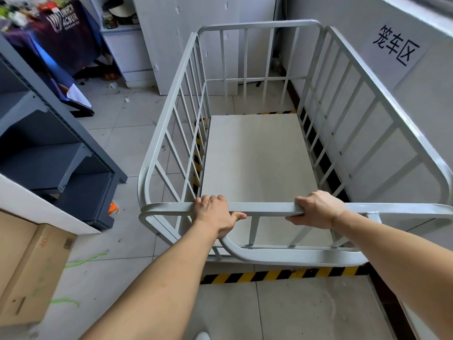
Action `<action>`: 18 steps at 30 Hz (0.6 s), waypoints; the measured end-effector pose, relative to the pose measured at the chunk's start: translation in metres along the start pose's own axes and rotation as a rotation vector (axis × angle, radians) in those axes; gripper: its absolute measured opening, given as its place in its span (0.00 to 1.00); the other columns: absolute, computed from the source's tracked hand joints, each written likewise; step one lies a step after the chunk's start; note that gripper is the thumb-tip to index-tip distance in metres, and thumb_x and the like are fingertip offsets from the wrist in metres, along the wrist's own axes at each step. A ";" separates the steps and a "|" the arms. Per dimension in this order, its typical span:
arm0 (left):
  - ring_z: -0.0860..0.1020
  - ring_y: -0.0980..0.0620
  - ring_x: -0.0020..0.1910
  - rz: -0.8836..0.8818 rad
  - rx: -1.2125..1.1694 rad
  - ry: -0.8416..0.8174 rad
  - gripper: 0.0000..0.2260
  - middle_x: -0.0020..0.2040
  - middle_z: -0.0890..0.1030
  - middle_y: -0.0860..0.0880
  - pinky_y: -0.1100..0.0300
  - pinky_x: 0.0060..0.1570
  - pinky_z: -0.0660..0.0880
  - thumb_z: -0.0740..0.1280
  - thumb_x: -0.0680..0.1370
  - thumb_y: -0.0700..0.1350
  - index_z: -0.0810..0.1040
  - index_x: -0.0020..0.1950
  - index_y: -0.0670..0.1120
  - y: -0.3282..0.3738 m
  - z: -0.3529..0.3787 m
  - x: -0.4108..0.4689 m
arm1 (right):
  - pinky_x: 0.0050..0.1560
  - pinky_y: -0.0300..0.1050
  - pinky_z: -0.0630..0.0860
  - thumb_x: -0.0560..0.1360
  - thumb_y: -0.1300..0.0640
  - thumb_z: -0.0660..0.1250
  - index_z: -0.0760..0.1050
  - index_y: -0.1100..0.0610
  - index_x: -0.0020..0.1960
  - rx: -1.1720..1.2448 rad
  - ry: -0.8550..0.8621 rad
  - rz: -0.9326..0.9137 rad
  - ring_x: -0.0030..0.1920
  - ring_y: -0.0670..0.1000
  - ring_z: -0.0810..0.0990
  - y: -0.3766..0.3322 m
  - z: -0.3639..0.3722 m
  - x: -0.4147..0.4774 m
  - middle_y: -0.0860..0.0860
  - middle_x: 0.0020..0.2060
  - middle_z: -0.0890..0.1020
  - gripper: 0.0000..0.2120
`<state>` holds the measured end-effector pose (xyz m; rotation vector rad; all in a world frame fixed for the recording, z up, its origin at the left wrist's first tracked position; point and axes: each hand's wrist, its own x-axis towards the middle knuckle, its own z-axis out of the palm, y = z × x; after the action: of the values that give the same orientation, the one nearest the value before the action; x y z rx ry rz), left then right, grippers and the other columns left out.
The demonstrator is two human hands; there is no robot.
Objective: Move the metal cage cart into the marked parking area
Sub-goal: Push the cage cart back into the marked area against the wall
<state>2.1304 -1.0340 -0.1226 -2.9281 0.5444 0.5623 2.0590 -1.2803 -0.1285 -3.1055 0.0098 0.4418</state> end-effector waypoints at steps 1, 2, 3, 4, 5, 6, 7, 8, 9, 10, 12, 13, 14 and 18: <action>0.71 0.42 0.65 0.000 -0.001 -0.005 0.38 0.64 0.76 0.41 0.48 0.67 0.64 0.53 0.73 0.72 0.71 0.66 0.41 0.001 -0.001 0.000 | 0.38 0.41 0.69 0.72 0.35 0.63 0.67 0.52 0.41 -0.001 0.003 -0.002 0.36 0.55 0.72 0.002 0.001 0.001 0.49 0.33 0.72 0.20; 0.71 0.42 0.65 0.006 -0.004 -0.012 0.39 0.64 0.76 0.41 0.48 0.67 0.64 0.53 0.73 0.73 0.71 0.66 0.42 0.001 -0.002 0.001 | 0.38 0.41 0.70 0.72 0.35 0.63 0.67 0.51 0.41 -0.003 0.005 -0.004 0.36 0.55 0.72 0.002 0.002 0.001 0.49 0.33 0.72 0.20; 0.72 0.42 0.65 0.021 -0.012 -0.024 0.39 0.64 0.77 0.41 0.48 0.67 0.64 0.53 0.73 0.73 0.71 0.66 0.42 0.000 -0.005 0.001 | 0.38 0.41 0.70 0.72 0.35 0.63 0.68 0.51 0.41 -0.010 0.010 -0.001 0.36 0.55 0.72 0.003 0.003 0.002 0.49 0.33 0.73 0.20; 0.72 0.42 0.65 0.039 -0.031 -0.045 0.39 0.63 0.77 0.42 0.47 0.67 0.64 0.53 0.73 0.73 0.71 0.66 0.42 -0.002 -0.008 0.000 | 0.38 0.41 0.70 0.72 0.35 0.63 0.70 0.52 0.42 -0.022 0.008 0.003 0.37 0.55 0.73 0.003 0.002 0.002 0.50 0.33 0.74 0.19; 0.73 0.42 0.65 0.061 -0.062 -0.066 0.37 0.63 0.77 0.42 0.47 0.66 0.64 0.53 0.73 0.72 0.72 0.65 0.42 -0.007 -0.011 -0.001 | 0.39 0.41 0.70 0.72 0.36 0.63 0.72 0.52 0.43 -0.037 -0.001 0.008 0.38 0.56 0.74 0.002 0.002 0.001 0.51 0.35 0.76 0.19; 0.73 0.42 0.64 0.084 -0.103 -0.083 0.36 0.63 0.77 0.42 0.46 0.66 0.65 0.53 0.74 0.71 0.72 0.65 0.43 -0.014 -0.013 -0.002 | 0.39 0.42 0.69 0.72 0.37 0.63 0.72 0.52 0.43 -0.050 -0.010 0.018 0.39 0.56 0.75 -0.001 0.000 0.000 0.52 0.37 0.79 0.18; 0.73 0.43 0.64 0.096 -0.142 -0.099 0.35 0.64 0.76 0.43 0.46 0.67 0.65 0.53 0.75 0.71 0.73 0.64 0.43 -0.024 -0.014 -0.002 | 0.40 0.42 0.69 0.73 0.38 0.63 0.70 0.52 0.43 -0.060 -0.021 0.033 0.40 0.57 0.76 -0.005 -0.001 0.000 0.52 0.40 0.80 0.16; 0.73 0.43 0.65 0.087 -0.171 -0.109 0.35 0.65 0.76 0.43 0.46 0.67 0.65 0.53 0.75 0.71 0.73 0.65 0.44 -0.034 -0.014 -0.002 | 0.40 0.42 0.69 0.73 0.41 0.63 0.69 0.52 0.43 -0.065 -0.031 0.050 0.42 0.58 0.77 -0.009 -0.002 0.000 0.53 0.43 0.82 0.14; 0.73 0.43 0.66 0.063 -0.181 -0.113 0.36 0.66 0.75 0.43 0.46 0.68 0.66 0.52 0.74 0.72 0.72 0.66 0.44 -0.045 -0.013 -0.002 | 0.40 0.43 0.68 0.73 0.43 0.63 0.69 0.52 0.44 -0.064 -0.037 0.071 0.45 0.58 0.79 -0.013 -0.001 0.000 0.53 0.45 0.83 0.12; 0.73 0.43 0.66 0.036 -0.181 -0.121 0.37 0.67 0.75 0.43 0.47 0.68 0.66 0.52 0.73 0.73 0.73 0.66 0.45 -0.054 -0.013 -0.001 | 0.40 0.43 0.69 0.72 0.46 0.63 0.71 0.53 0.45 -0.059 -0.040 0.102 0.48 0.59 0.81 -0.017 0.000 0.002 0.53 0.47 0.83 0.10; 0.74 0.42 0.64 0.005 -0.198 -0.141 0.36 0.65 0.76 0.42 0.48 0.66 0.68 0.54 0.73 0.73 0.74 0.63 0.45 -0.063 -0.012 -0.001 | 0.41 0.43 0.70 0.71 0.50 0.62 0.77 0.54 0.48 -0.047 -0.051 0.164 0.49 0.59 0.82 -0.023 -0.001 0.003 0.54 0.48 0.83 0.11; 0.74 0.41 0.63 -0.011 -0.220 -0.146 0.35 0.64 0.77 0.42 0.48 0.64 0.69 0.55 0.73 0.72 0.75 0.62 0.45 -0.064 -0.013 -0.001 | 0.41 0.42 0.71 0.71 0.50 0.62 0.78 0.54 0.48 -0.051 -0.058 0.167 0.47 0.58 0.81 -0.022 -0.001 0.003 0.53 0.47 0.84 0.12; 0.75 0.40 0.61 -0.025 -0.245 -0.139 0.33 0.62 0.78 0.41 0.49 0.62 0.71 0.56 0.73 0.72 0.76 0.60 0.44 -0.064 -0.011 -0.001 | 0.41 0.42 0.71 0.70 0.51 0.61 0.79 0.54 0.47 -0.067 -0.066 0.148 0.45 0.57 0.81 -0.020 0.000 0.002 0.53 0.45 0.84 0.11; 0.77 0.40 0.56 -0.069 -0.293 -0.080 0.31 0.55 0.80 0.42 0.48 0.58 0.75 0.58 0.72 0.72 0.77 0.51 0.45 -0.057 -0.005 0.001 | 0.42 0.41 0.73 0.70 0.50 0.60 0.75 0.51 0.41 -0.097 -0.043 0.095 0.43 0.57 0.81 -0.009 -0.001 0.001 0.52 0.38 0.80 0.07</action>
<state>2.1534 -0.9823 -0.1159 -3.1632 0.3783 0.8099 2.0602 -1.2716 -0.1277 -3.2003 0.1405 0.5269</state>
